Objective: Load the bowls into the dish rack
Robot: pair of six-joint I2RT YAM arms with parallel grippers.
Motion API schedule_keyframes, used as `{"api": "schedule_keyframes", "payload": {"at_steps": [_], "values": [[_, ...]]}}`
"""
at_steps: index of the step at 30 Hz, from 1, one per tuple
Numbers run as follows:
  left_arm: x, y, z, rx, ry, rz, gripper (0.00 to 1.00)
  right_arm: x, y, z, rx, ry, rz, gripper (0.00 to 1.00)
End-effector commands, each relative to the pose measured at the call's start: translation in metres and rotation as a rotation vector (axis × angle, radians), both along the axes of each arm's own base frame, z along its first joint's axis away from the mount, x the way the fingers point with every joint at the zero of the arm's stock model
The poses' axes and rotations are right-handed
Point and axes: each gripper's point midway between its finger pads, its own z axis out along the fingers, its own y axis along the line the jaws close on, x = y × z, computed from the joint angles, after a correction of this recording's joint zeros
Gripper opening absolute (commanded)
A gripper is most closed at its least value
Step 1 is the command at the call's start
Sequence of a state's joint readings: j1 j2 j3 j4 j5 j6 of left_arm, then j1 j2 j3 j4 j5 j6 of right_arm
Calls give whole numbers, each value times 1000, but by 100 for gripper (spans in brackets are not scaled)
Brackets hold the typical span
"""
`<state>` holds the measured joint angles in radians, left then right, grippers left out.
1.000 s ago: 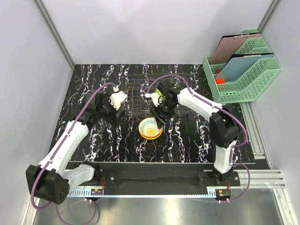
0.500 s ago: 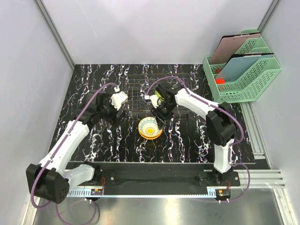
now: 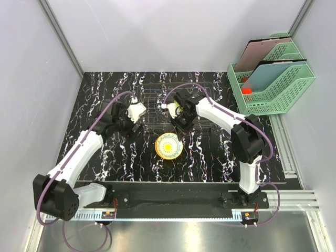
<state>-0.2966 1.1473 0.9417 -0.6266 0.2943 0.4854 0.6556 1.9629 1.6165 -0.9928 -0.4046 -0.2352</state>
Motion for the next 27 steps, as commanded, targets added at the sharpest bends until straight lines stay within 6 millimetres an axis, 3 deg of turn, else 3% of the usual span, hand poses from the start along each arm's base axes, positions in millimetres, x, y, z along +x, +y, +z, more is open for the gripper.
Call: {"api": "schedule_keyframes", "payload": {"at_steps": [1, 9, 15, 17, 27], "values": [[18, -25, 27, -100, -39, -41, 99, 14, 2, 32, 10, -124, 8, 8], [33, -71, 51, -178, -56, -101, 99, 16, 1, 39, 11, -137, 7, 8], [28, -97, 40, -200, -50, -153, 99, 4, 8, 44, 63, -93, 38, 5], [25, -100, 33, -213, -36, -167, 99, 3, 9, 46, 74, -87, 48, 0], [17, -104, 31, -228, -36, -206, 99, -13, 16, 60, 149, -33, 100, 0]]}}
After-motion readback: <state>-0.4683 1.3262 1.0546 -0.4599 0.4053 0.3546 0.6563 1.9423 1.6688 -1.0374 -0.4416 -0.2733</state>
